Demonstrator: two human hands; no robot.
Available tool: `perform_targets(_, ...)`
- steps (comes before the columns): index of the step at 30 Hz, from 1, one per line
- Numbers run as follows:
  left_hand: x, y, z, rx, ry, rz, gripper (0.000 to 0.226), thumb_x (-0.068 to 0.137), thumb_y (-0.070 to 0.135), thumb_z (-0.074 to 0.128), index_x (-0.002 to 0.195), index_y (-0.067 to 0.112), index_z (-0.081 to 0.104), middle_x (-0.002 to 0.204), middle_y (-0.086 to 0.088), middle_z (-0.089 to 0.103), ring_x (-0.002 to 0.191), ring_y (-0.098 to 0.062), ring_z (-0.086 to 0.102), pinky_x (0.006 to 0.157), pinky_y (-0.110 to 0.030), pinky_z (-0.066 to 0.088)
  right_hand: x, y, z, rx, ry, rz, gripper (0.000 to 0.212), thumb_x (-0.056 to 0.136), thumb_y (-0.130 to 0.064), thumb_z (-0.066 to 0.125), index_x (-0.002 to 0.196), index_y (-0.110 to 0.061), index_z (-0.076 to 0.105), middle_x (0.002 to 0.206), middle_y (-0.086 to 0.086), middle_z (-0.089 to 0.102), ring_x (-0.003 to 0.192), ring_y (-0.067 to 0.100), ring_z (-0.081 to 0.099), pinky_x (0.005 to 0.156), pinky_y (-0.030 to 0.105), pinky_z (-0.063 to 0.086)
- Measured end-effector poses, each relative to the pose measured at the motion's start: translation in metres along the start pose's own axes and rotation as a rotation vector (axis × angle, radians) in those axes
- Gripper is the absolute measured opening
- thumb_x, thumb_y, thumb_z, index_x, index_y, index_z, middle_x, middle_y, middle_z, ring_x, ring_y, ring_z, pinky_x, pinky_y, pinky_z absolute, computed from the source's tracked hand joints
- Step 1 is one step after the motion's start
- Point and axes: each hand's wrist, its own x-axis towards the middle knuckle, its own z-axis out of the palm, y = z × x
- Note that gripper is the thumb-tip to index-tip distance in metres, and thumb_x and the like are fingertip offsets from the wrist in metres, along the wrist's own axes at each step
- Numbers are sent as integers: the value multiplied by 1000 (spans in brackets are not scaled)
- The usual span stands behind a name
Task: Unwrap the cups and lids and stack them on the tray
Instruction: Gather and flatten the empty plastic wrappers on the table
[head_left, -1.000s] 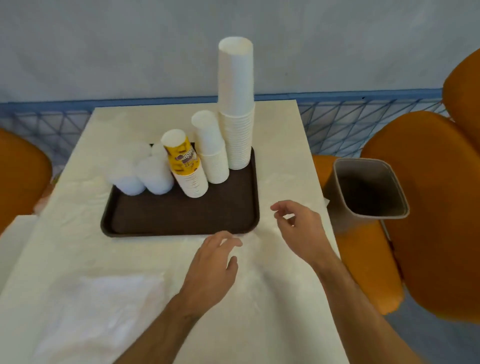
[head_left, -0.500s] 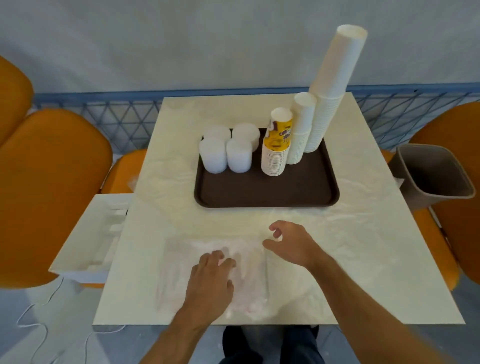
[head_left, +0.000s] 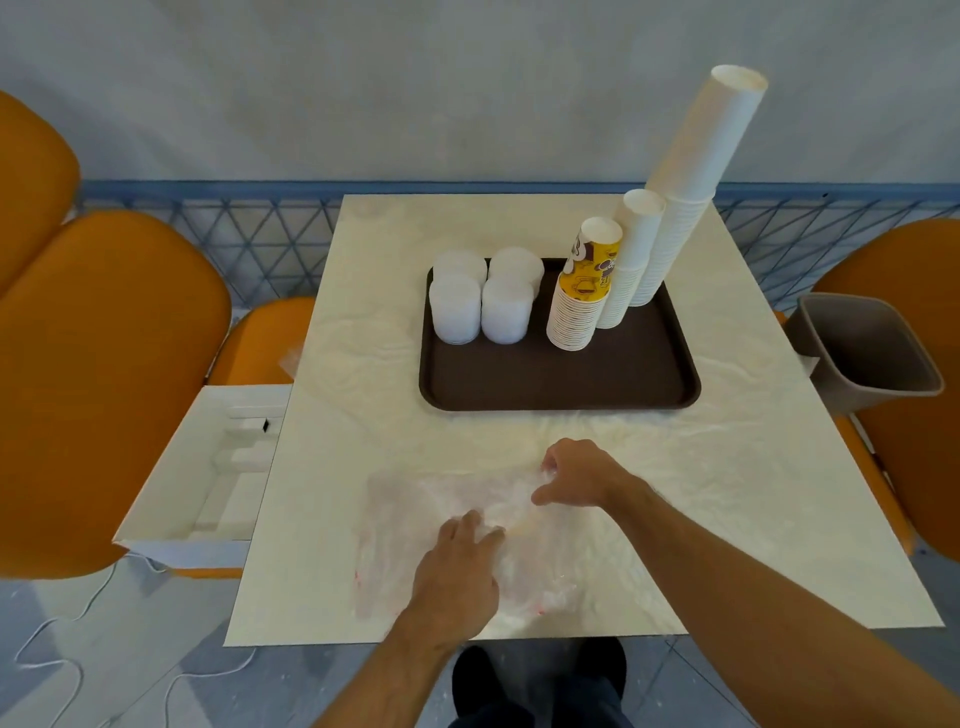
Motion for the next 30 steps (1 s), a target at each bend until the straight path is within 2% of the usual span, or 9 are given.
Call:
perform_targets(3,-1,-4,1,-11,1,8,57,99,19,47,152,27,31,162,-1,14,146,-23,19,113,-33,37,3,-3,-1,0,-14,-13,52,78,-39,83,116,-11,61,115,5,63,98,20,58,80,28,47)
perform_targets(7,-1,-7,2,-23,-6,6,57,99,19,46,152,27,30,161,-2,14,145,-24,19,114,-34,36,2,-6,-4,52,8,-58,31,77,-30,84,77,-18,56,82,-2,57,82,18,56,60,21,39)
perform_targets(11,-1,-8,2,-72,6,20,54,100,19,45,151,28,31,161,0,18,145,-22,21,116,-31,31,-4,-7,-3,174,11,-93,32,77,-26,84,103,-12,70,95,-4,58,92,16,59,67,22,43)
perform_targets(16,0,-14,-21,-360,231,-39,43,92,23,63,132,23,48,137,2,46,125,-17,44,106,-27,38,-17,-9,-6,196,-35,-240,7,85,-19,70,84,-13,73,84,-1,67,82,16,62,64,23,43)
perform_targets(19,11,-33,-55,-220,341,-22,76,77,38,79,141,28,39,148,4,34,138,-19,30,112,-33,28,-33,-21,-22,141,-63,-377,10,89,-18,67,81,-24,67,85,-9,63,83,12,59,68,21,43)
perform_targets(22,20,-44,-102,-87,102,11,99,68,47,83,150,36,28,151,12,32,142,-15,25,113,-36,21,-49,-36,-44,43,-83,-518,12,92,-19,69,103,-14,72,94,-7,66,87,10,57,69,8,39)
perform_targets(24,20,-41,-128,-131,-151,24,74,70,43,84,136,36,50,130,13,56,121,-17,50,102,-32,38,-57,-45,-60,43,-71,-571,13,92,-19,70,104,-15,73,97,-5,69,90,11,60,72,9,40)
perform_targets(26,19,-35,-142,-212,-301,15,30,74,35,83,99,28,67,91,10,66,86,-14,61,73,-24,47,-64,-50,-74,72,-28,-608,10,90,-20,73,100,-20,74,93,-9,70,88,7,63,75,15,44)
perform_targets(30,12,-24,-149,-482,-248,-49,20,78,30,83,85,23,66,76,10,66,74,-9,62,62,-17,44,-68,-36,-89,513,54,-616,18,89,-19,76,106,-18,72,96,-6,73,90,1,65,81,17,51)
